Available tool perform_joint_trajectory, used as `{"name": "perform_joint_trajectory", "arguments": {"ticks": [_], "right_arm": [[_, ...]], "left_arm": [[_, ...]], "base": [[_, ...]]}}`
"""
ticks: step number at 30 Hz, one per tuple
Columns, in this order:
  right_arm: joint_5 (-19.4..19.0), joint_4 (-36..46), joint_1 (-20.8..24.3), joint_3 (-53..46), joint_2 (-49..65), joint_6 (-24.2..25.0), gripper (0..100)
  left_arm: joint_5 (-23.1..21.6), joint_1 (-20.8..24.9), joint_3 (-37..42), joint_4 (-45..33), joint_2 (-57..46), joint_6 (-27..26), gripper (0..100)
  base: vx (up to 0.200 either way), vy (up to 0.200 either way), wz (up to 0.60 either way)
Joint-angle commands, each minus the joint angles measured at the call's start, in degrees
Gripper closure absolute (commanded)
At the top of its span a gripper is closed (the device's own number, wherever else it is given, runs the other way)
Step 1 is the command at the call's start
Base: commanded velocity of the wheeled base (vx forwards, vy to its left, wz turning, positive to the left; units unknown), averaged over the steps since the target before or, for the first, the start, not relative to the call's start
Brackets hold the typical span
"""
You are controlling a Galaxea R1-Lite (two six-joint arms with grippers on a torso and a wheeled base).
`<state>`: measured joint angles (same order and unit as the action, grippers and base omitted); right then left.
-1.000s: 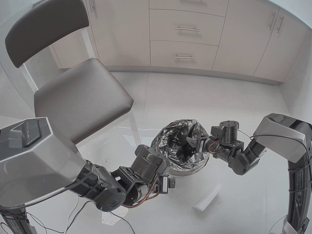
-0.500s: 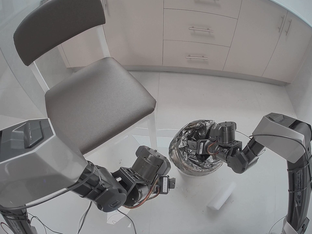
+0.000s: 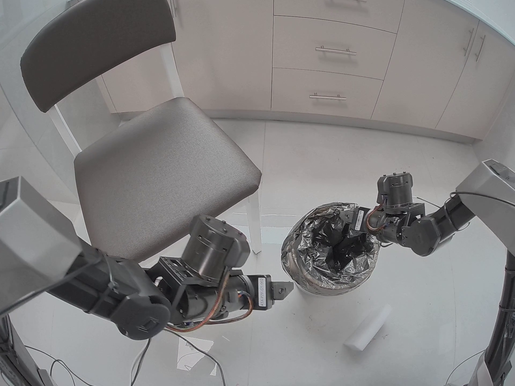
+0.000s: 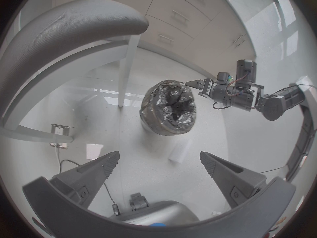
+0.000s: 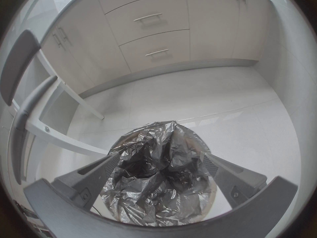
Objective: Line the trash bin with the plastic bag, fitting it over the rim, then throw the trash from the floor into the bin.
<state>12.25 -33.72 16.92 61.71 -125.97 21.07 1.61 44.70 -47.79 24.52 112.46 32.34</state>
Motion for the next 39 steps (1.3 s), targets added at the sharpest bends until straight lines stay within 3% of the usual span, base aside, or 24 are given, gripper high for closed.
{"name": "perform_joint_trajectory", "arguments": {"ticks": [1, 7, 12, 19, 21, 25, 30, 39], "right_arm": [[4.71, 5.42, -4.18, -6.60, 8.46, 0.64, 0], [5.15, 6.21, -10.07, -7.57, 5.99, -1.20, 0], [5.06, 7.88, -13.05, -0.71, -0.16, -4.81, 0], [4.98, 19.66, -13.05, 18.89, -9.91, -4.98, 0], [5.24, 25.37, -13.14, 31.81, -15.63, -4.54, 0], [5.68, 30.20, -13.58, 41.83, -19.41, -4.28, 0], [5.85, 31.52, -14.99, 46.40, -21.08, -1.82, 0], [5.50, 31.79, -18.94, 51.32, -24.50, -2.78, 0]], "left_arm": [[-2.84, -3.92, 1.73, 0.09, -5.06, -0.26, 0], [-2.84, -3.92, 1.38, 0.09, -3.74, -0.26, 0], [-2.84, -4.10, 1.38, 0.09, -3.74, -0.17, 0], [-2.93, -4.19, 1.29, 0.09, -3.21, -0.17, 0], [-2.93, -4.62, 1.21, 0.09, -2.68, -0.17, 0], [-2.93, -5.06, 1.12, 0.18, -1.80, -0.26, 0], [-2.93, -4.98, 1.38, 1.76, -0.84, -0.26, 0], [-2.93, -4.98, 1.56, 2.56, -0.49, -0.26, 0]], "base": [[0.000, 0.000, 0.00], [0.000, 0.000, 0.00], [0.000, 0.000, 0.00], [0.000, 0.000, 0.00], [0.000, 0.000, 0.00], [0.000, 0.000, 0.00], [0.000, 0.000, 0.00], [0.000, 0.000, 0.00]]}}
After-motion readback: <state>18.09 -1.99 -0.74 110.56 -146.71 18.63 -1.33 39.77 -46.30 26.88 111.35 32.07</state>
